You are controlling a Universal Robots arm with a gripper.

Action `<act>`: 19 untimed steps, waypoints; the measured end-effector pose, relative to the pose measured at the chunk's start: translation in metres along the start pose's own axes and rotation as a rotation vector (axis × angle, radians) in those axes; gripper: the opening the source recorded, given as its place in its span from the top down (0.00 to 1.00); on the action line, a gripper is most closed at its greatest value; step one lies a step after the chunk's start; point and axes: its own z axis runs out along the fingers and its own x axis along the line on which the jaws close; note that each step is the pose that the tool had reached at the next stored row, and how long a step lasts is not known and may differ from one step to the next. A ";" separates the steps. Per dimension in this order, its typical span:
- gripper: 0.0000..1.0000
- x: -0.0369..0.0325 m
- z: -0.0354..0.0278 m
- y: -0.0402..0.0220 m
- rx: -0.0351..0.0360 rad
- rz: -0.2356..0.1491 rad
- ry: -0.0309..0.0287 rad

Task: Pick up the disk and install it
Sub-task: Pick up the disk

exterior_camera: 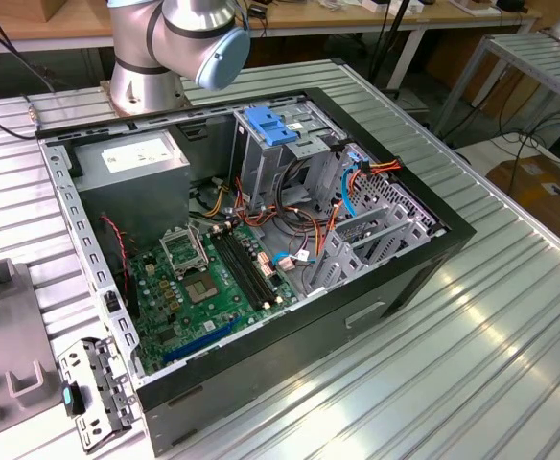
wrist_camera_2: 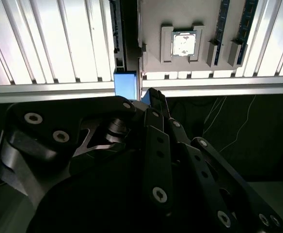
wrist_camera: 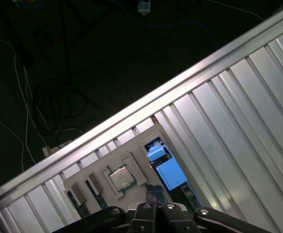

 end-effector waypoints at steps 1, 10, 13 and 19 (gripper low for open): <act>0.89 0.0000 0.0000 0.0000 0.0001 0.000 0.0000; 0.89 0.0000 0.0000 0.0000 0.0007 -0.005 -0.0001; 0.89 0.0000 0.0000 0.0000 0.0010 -0.007 -0.0001; 0.89 0.0000 0.0000 0.0000 0.0015 -0.011 -0.0002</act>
